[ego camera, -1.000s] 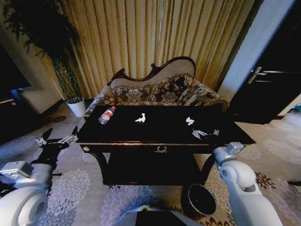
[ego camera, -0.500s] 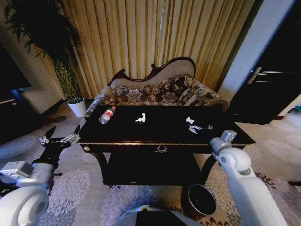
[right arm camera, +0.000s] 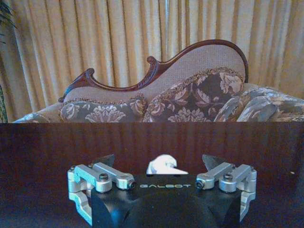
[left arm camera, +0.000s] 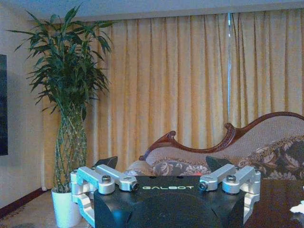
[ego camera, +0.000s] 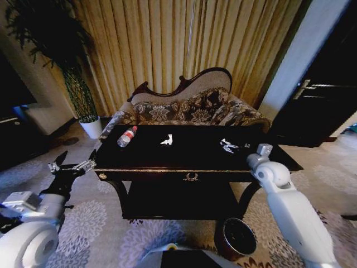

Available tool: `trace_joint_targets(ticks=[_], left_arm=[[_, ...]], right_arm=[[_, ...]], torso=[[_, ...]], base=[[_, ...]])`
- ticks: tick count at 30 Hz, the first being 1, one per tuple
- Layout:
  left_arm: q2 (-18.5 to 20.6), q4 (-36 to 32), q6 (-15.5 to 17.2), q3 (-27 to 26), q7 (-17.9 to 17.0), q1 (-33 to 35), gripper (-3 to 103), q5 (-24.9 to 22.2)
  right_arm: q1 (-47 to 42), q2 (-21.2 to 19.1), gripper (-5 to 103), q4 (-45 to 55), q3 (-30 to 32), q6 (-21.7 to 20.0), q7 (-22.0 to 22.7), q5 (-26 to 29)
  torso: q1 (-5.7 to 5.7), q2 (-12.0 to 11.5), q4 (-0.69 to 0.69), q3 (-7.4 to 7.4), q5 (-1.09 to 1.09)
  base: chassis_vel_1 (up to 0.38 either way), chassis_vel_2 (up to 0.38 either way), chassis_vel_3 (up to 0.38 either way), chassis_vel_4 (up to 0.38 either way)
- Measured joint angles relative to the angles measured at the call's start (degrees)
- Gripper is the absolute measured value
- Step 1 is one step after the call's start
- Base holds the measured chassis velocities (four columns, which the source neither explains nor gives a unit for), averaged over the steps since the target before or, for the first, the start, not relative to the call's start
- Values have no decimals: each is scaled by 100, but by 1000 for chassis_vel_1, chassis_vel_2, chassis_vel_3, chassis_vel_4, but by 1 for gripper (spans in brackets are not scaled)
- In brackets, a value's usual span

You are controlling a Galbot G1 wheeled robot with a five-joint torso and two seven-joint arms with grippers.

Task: Move to the front of the table and place the trash on the table into the trash bin.

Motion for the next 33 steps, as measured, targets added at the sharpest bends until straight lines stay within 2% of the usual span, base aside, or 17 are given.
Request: trace_joint_targets(ticks=[7,23,25,26,27,29,30,32,33], left_arm=[[-26,0,2,20,0,-9,100,-10],[-46,0,-15,43,2,-31,100,-59],[-46,0,-21,42,2,-33,100,-60],[-46,0,-26,40,2,-33,100,-61],[-46,0,-30,38,2,-35,100,-65],[-46,0,-30,38,2,-36,100,-68],[-48,0,-31,38,2,-37,100,-74],[-49,0,-32,38,2,-37,100,-75],[-50,0,-33,38,2,-38,100,-76]], right_arm=[[274,35,100,-375,-291,-89,81,-134],[354,98,100,-695,-360,-28,70,-442],[346,99,102,-700,-360,17,69,-470],[334,99,98,-705,-358,44,69,-518],[315,98,88,-705,-348,59,68,-556],[305,97,88,-705,-340,67,66,-569],[280,97,78,-699,-318,83,57,-583],[266,97,78,-690,-305,91,50,-586],[246,97,66,-673,-287,101,38,-591]], torso=[[0,0,-1,0,1],[0,0,-1,0,1],[0,0,-1,-1,1],[0,0,-1,0,1],[0,0,-1,0,1],[0,0,-1,0,1],[0,0,-1,0,1],[0,0,-1,0,1],[0,0,-1,0,1]], base=[[0,0,0,0],[0,0,0,0],[0,0,0,0],[0,0,0,0],[0,0,0,0],[0,0,0,0],[0,0,0,0],[0,0,0,0],[0,0,0,0]])
